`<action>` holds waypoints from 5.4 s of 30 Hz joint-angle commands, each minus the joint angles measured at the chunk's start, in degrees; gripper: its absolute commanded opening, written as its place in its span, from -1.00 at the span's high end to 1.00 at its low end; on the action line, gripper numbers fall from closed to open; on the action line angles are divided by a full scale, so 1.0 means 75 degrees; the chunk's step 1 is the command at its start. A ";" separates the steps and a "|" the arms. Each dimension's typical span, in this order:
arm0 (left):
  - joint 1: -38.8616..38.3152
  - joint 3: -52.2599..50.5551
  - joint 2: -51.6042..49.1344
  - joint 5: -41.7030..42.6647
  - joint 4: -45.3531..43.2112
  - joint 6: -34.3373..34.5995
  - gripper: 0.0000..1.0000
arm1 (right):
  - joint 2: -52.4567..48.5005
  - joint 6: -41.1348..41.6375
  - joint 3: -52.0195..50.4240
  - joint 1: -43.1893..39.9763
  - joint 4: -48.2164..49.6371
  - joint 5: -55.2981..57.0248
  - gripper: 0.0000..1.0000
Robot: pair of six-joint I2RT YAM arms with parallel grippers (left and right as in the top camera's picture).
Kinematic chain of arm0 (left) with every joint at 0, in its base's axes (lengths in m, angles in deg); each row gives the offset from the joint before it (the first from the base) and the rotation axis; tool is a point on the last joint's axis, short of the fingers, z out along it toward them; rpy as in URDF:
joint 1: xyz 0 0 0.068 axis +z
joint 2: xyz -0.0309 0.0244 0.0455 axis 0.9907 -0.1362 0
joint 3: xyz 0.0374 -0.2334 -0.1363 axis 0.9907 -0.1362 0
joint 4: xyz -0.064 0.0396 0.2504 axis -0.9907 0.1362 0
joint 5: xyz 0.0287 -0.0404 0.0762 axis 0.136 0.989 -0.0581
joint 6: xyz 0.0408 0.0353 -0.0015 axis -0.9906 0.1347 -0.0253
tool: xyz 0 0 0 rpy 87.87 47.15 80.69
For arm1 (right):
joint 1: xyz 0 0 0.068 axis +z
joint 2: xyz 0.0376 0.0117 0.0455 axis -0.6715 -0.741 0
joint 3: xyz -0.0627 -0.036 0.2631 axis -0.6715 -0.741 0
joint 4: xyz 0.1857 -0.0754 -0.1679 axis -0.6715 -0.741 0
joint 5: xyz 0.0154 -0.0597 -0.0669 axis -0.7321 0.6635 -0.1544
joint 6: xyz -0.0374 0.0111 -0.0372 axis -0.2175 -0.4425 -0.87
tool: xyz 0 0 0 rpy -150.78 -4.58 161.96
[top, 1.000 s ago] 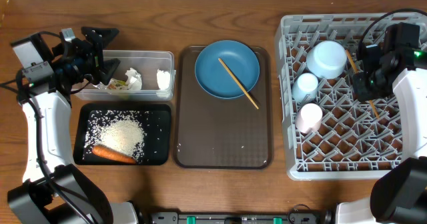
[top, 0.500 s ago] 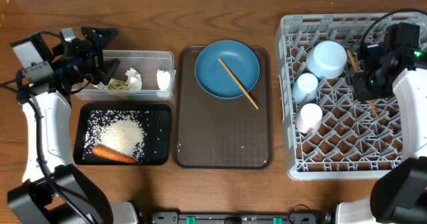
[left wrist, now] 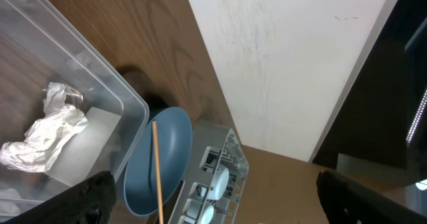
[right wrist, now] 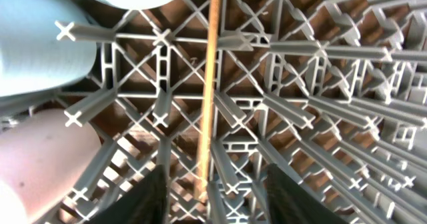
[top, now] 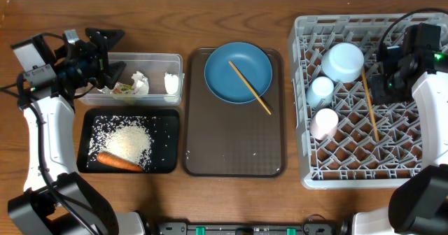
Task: Sort waste into correct bins and load items into the dishwasher rack
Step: 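Carry the chopsticks right and lower them upright into the rack, then open the right gripper to release the chopsticks and raise it, then move the right gripper left to the blue plate on the brown tray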
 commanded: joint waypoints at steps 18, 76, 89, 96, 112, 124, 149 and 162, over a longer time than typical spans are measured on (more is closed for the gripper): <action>0.0026 -0.0029 -0.0009 0.0076 0.0017 -0.0015 -0.96 | 0.0122 0.1332 0.0283 0.1239 0.0688 -0.2838 -0.01; 0.0026 -0.0029 -0.0009 0.0076 0.0017 -0.0015 -0.96 | -0.2192 0.2296 0.0184 0.6132 0.3777 0.0029 0.98; 0.0026 -0.0029 -0.0009 0.0076 0.0017 -0.0015 -0.96 | 0.1323 0.1288 0.0184 0.3748 0.1644 -0.0172 0.98; 0.0026 -0.0029 -0.0009 0.0076 0.0015 -0.0015 -0.96 | 0.1711 -0.0522 0.0157 0.1393 -0.0099 -0.0175 0.98; 0.0026 -0.0029 -0.0009 0.0076 0.0017 -0.0015 -0.96 | 0.0052 -0.0309 -0.0026 -0.0291 -0.0248 -0.0341 0.97; 0.0026 -0.0029 -0.0009 0.0076 0.0017 -0.0015 -0.96 | -0.0286 -0.0309 -0.0026 -0.0291 0.0079 -0.0338 0.83; 0.0026 -0.0029 -0.0009 0.0076 0.0017 -0.0015 -0.96 | -0.0277 0.0933 0.0192 -0.0259 0.0000 -0.0385 0.45; 0.0026 -0.0029 -0.0009 0.0076 0.0015 -0.0015 -0.96 | -0.0277 0.1798 0.1166 0.0903 -0.0991 -0.3311 0.18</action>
